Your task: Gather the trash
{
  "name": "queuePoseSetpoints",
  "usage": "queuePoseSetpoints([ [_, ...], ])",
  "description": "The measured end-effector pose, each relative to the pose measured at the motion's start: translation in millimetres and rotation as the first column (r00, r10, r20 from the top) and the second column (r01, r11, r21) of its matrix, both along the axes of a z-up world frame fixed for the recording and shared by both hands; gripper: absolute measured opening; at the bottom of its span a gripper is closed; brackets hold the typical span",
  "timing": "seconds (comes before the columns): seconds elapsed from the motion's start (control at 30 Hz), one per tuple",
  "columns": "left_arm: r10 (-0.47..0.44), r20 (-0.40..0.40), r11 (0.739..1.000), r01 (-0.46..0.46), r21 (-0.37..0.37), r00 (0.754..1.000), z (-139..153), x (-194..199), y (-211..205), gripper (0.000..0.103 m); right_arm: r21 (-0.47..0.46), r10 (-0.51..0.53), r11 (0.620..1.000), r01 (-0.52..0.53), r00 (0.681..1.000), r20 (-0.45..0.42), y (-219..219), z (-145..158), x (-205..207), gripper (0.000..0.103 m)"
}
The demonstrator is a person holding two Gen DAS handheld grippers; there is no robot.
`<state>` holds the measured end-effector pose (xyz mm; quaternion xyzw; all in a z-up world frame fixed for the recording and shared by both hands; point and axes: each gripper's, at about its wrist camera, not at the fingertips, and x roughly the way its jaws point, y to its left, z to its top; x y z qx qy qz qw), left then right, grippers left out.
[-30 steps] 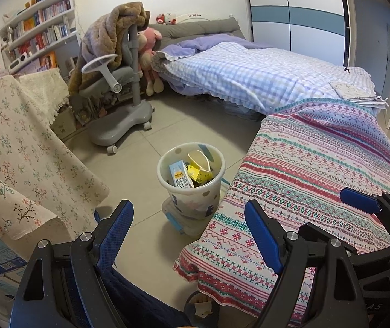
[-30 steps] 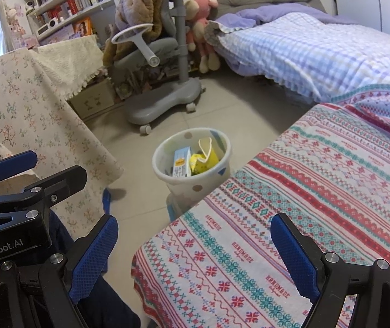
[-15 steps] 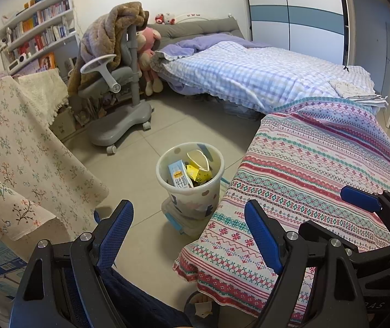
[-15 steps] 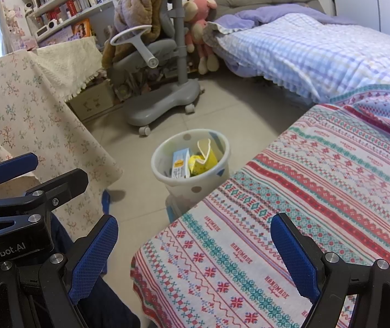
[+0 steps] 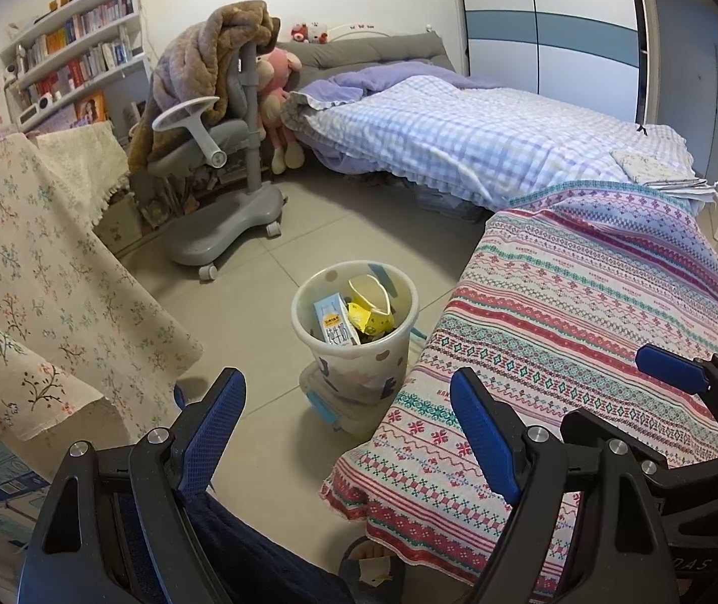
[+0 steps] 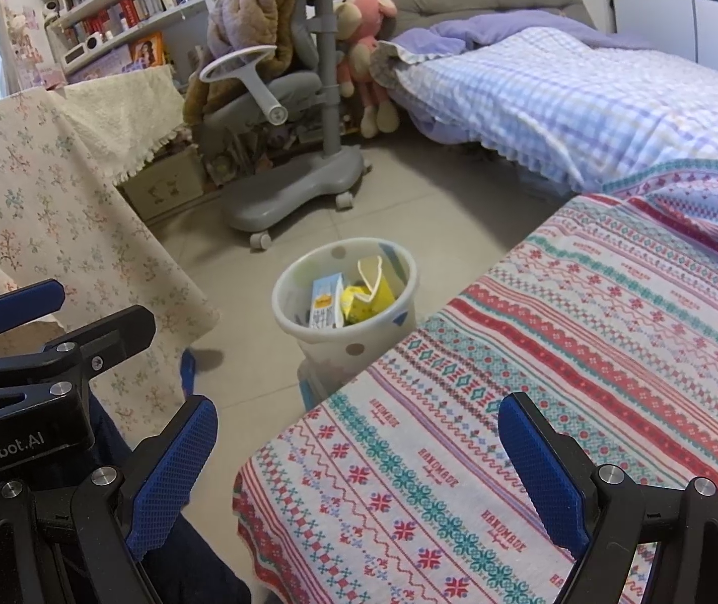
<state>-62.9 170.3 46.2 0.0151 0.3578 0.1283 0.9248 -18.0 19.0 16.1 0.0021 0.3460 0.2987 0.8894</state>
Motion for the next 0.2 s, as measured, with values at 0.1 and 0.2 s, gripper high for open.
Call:
queuePoseSetpoints([
  [0.1, -0.006, -0.006, 1.0, 0.006, -0.001, 1.0, -1.3, 1.4, -0.4, 0.086, -0.002, -0.001, 1.0, 0.001, 1.0, 0.001, 0.1, -0.2, -0.4, 0.094],
  [0.2, -0.009, -0.011, 1.0, 0.009, 0.0, 1.0, -2.1, 2.3, -1.1, 0.086, -0.005, -0.003, 1.0, 0.003, 1.0, 0.003, -0.3, -0.3, 0.0, 0.094],
])
